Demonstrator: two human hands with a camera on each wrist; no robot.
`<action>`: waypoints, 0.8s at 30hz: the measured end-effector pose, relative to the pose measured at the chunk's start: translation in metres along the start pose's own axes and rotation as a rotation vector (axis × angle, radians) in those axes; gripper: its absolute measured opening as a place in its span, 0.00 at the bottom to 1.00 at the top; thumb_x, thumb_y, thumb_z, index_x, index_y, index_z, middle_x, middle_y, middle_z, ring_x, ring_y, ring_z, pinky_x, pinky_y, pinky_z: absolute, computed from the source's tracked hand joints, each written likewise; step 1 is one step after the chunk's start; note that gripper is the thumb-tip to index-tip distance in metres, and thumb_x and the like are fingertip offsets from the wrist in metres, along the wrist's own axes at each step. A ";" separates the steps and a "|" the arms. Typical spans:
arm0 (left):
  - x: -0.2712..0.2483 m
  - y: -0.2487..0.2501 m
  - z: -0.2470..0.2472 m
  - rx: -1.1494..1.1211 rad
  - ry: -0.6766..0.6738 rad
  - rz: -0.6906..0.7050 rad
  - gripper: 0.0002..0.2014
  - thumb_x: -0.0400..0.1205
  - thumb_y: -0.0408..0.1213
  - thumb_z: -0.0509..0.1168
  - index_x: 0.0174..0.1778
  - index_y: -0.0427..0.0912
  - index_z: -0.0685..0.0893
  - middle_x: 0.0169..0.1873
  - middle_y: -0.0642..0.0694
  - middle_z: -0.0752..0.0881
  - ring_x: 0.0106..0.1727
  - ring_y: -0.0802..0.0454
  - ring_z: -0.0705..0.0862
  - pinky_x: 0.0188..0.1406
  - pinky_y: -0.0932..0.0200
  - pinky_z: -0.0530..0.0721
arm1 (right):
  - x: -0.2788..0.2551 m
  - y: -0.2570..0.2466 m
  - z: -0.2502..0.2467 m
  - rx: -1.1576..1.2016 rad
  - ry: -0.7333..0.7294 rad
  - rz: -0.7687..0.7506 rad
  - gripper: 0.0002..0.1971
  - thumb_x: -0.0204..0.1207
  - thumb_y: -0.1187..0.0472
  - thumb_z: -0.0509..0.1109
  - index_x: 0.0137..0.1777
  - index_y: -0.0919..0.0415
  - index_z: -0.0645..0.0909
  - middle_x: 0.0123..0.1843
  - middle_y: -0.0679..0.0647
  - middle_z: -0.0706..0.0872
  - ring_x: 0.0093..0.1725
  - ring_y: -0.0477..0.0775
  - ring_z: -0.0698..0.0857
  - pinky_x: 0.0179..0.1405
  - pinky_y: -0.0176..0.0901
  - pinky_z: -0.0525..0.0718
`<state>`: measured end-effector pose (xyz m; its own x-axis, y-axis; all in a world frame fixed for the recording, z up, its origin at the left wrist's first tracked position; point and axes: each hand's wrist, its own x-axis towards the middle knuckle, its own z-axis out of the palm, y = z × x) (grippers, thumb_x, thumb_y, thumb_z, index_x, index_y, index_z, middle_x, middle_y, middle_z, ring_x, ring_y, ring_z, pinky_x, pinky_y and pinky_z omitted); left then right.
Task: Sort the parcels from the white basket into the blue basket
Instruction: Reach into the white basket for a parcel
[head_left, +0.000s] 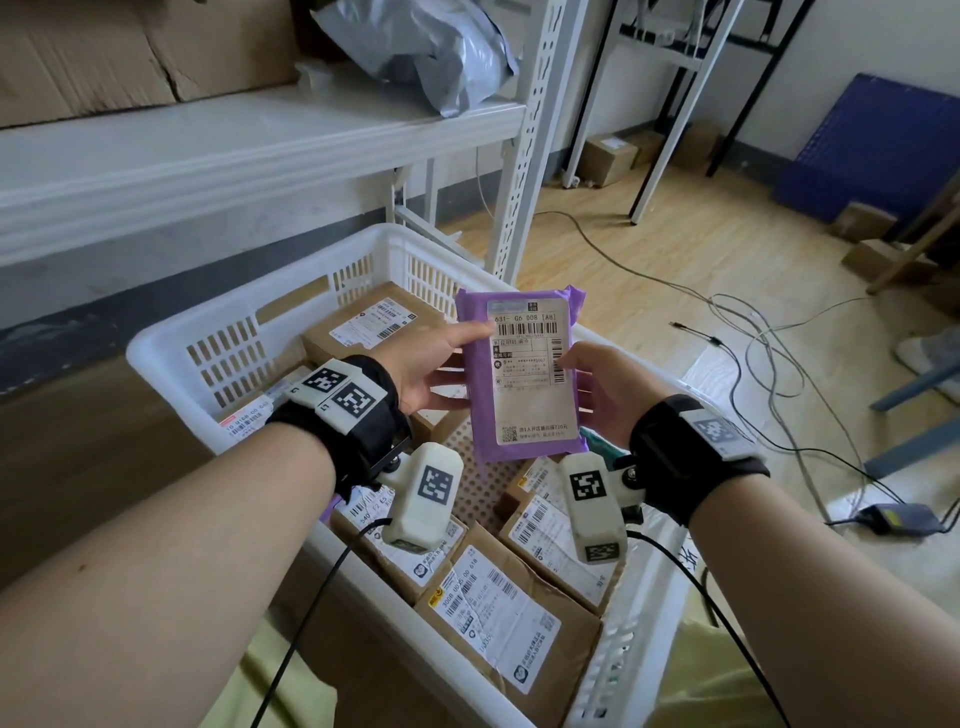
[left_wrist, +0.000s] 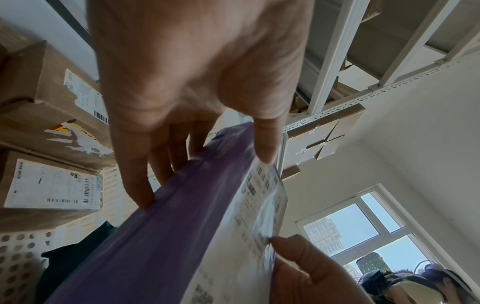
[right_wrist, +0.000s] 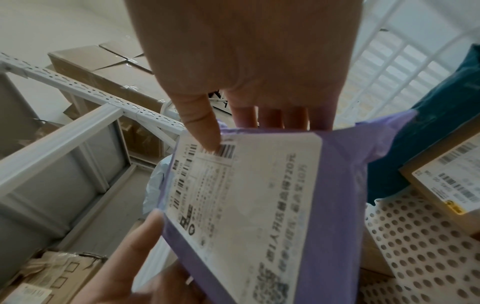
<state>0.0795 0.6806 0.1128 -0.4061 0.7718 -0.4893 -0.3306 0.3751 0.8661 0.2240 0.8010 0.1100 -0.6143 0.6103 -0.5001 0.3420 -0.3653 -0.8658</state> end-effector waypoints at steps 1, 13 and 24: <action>0.001 -0.001 0.001 0.007 0.001 0.003 0.11 0.79 0.46 0.67 0.54 0.45 0.81 0.46 0.46 0.87 0.50 0.48 0.85 0.45 0.51 0.85 | 0.001 -0.001 0.000 -0.023 0.004 -0.005 0.10 0.77 0.65 0.59 0.53 0.61 0.81 0.44 0.58 0.84 0.42 0.57 0.82 0.45 0.46 0.80; 0.046 -0.011 0.019 0.034 0.110 0.032 0.32 0.77 0.43 0.71 0.75 0.43 0.68 0.67 0.42 0.77 0.69 0.45 0.76 0.61 0.44 0.82 | 0.017 -0.008 -0.047 -0.482 0.055 -0.139 0.29 0.71 0.71 0.74 0.71 0.51 0.77 0.51 0.54 0.90 0.49 0.55 0.89 0.42 0.49 0.87; 0.142 -0.063 0.056 0.498 -0.005 -0.154 0.19 0.81 0.45 0.64 0.65 0.38 0.77 0.65 0.44 0.78 0.65 0.45 0.77 0.57 0.54 0.73 | 0.099 0.061 -0.071 -0.995 -0.044 0.150 0.30 0.72 0.65 0.75 0.74 0.48 0.74 0.57 0.51 0.84 0.51 0.52 0.84 0.50 0.41 0.81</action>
<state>0.0902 0.7954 -0.0054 -0.3804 0.6905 -0.6153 0.0597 0.6822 0.7287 0.2345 0.8888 0.0067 -0.5350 0.5725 -0.6212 0.8440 0.3290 -0.4236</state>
